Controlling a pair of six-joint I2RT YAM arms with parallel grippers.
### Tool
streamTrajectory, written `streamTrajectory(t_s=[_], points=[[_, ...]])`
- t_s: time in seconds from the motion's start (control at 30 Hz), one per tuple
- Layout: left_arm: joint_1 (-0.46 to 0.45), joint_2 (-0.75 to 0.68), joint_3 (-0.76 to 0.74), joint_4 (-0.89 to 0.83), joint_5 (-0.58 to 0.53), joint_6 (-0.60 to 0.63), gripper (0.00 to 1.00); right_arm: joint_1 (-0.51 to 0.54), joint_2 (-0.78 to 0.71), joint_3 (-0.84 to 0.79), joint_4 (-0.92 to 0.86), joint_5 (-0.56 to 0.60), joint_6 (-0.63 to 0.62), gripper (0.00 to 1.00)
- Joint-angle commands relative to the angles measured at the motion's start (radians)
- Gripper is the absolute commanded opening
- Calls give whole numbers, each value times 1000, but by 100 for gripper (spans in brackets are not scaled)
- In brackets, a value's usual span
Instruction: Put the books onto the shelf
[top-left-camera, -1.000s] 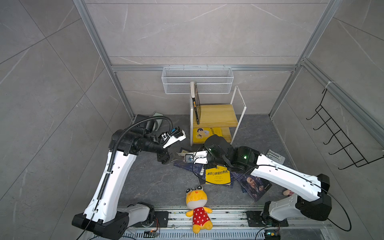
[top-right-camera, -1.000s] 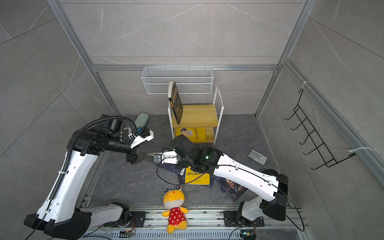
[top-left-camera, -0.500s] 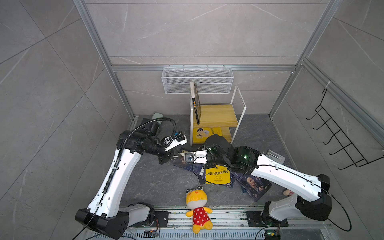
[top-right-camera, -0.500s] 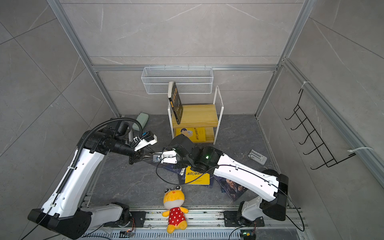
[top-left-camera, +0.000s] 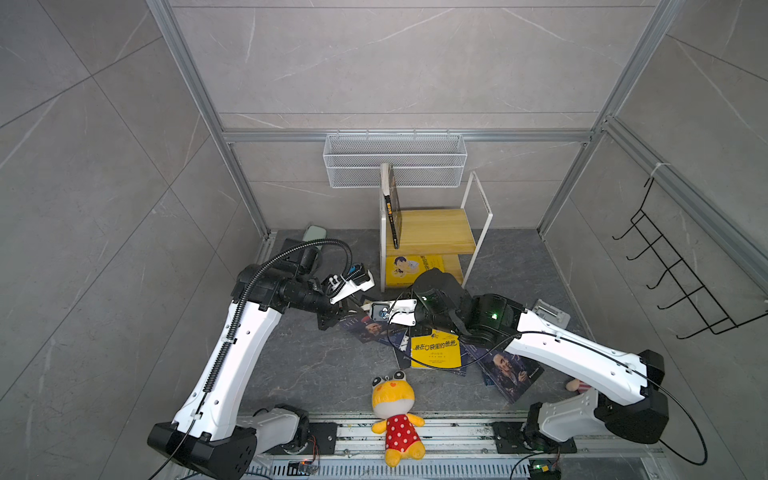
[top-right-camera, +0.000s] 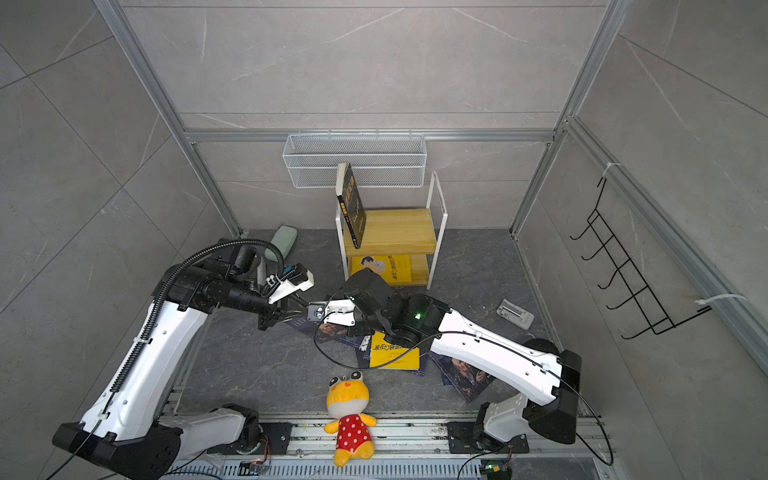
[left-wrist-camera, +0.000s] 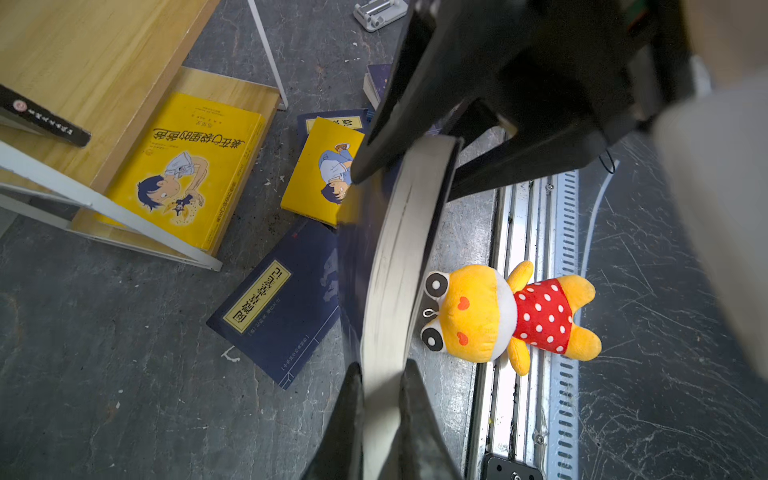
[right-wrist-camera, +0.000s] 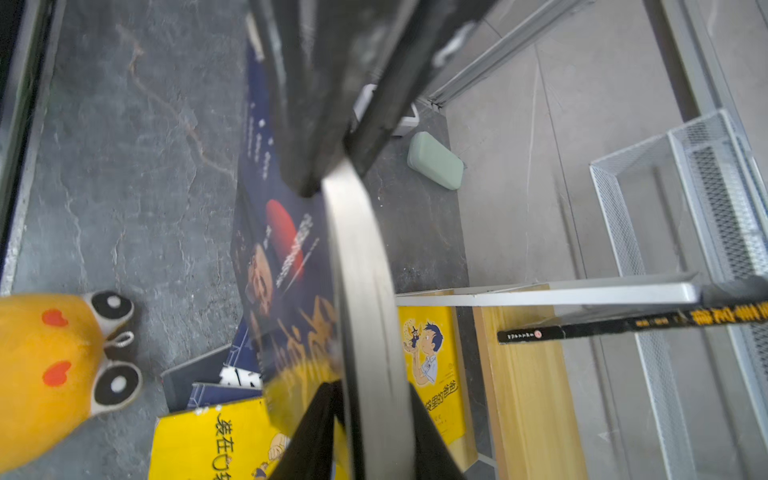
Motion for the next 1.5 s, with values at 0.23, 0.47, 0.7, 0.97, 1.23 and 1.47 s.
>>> streamTrajectory(t_s=[0.23,0.47,0.7,0.97,1.23,1.47], points=[[155,-99,-51,309,96,-445,0,48,-166,-154,220,202,134,99],[299,-147,-121,517,250,-817,0,73,-225,-222,349,458,205,99],[414,-200,-294,847,334,-1307,0,71,-322,-226,291,394,376,99],[546,-256,-515,1296,387,-1815,0,231,-199,-352,668,471,61,99],[557,-260,-563,1410,408,-1913,0,269,59,-341,966,561,-78,99],[558,-254,-612,1504,402,-1977,0,268,239,-309,1168,585,-168,99]])
